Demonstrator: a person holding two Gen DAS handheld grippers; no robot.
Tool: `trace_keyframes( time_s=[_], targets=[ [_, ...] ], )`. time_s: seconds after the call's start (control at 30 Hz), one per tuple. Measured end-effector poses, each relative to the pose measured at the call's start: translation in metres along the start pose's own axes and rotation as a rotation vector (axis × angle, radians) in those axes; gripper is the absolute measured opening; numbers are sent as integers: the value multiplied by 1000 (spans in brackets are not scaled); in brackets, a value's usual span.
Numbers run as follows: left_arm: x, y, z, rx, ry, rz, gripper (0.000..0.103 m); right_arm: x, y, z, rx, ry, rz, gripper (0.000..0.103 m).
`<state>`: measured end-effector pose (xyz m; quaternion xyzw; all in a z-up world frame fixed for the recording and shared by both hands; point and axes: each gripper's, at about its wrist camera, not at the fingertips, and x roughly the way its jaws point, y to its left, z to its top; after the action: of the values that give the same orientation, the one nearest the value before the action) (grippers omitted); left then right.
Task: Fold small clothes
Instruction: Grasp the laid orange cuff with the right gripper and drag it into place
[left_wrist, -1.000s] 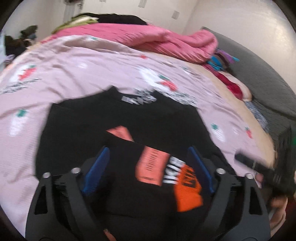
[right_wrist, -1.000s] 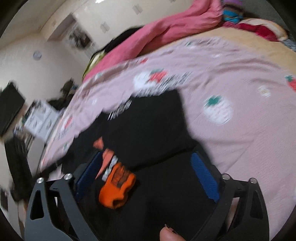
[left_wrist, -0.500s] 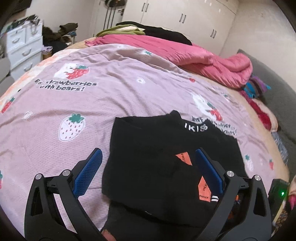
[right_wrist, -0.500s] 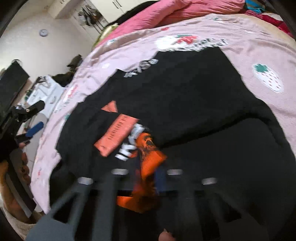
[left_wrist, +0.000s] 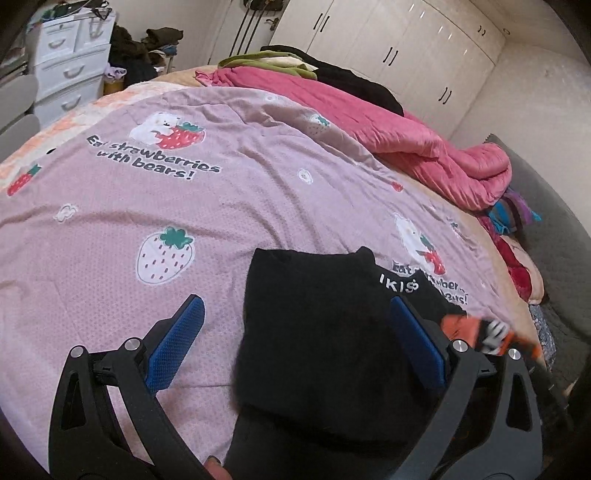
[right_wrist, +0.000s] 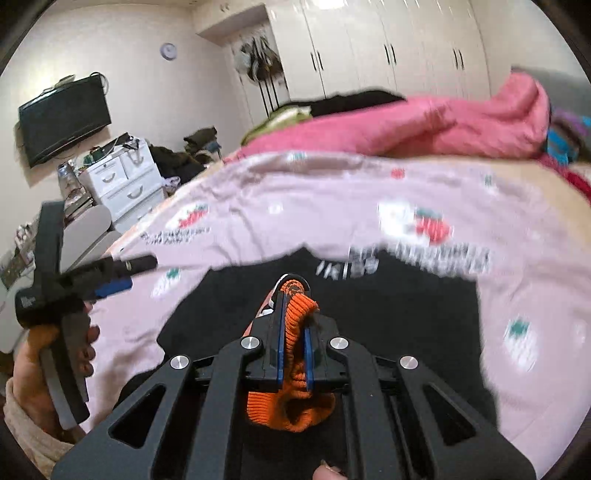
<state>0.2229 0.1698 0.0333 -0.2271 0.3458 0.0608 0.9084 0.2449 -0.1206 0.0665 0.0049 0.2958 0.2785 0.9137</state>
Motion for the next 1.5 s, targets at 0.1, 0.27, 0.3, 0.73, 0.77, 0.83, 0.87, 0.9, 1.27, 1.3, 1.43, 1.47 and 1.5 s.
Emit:
trace_keyframes(
  time_s=[0.1,0.27,0.3,0.73,0.77,0.83,0.87,0.9,1.27,1.3,1.43,1.47,1.5],
  targets=[
    [2,-1,1,0,2,-9,94,0,-10,5,-15,-13,-39,7],
    [14,-9,-3,17,24,-1,94,12,-44,-6,79,19,-48,7],
    [16,-11,-4,21,26,-1,94,14,-49,-8,87,25,-60,7],
    [41,-52,-33,155,79,5,94,25,-63,-28,82,91,-145,7],
    [42,-54,-34,161,80,4,94,27,-63,-30,81,99,-157,7],
    [43,-58,-37,175,85,-2,94,29,-64,-33,84,109,-166,7],
    [44,-60,-38,182,87,-4,94,30,-65,-35,90,114,-169,7],
    [45,-62,-38,184,88,-3,94,31,-66,-36,94,118,-169,7],
    [60,-78,-51,237,129,5,94,33,-73,-43,101,149,-205,8],
    [61,-79,-52,242,131,5,94,34,-74,-43,104,153,-209,8],
    [65,-85,-56,269,138,10,94,36,-79,-47,112,174,-241,10],
    [65,-85,-57,271,140,11,94,37,-80,-48,112,179,-253,10],
    [66,-86,-57,272,142,10,94,37,-83,-49,116,186,-261,10]
  ],
)
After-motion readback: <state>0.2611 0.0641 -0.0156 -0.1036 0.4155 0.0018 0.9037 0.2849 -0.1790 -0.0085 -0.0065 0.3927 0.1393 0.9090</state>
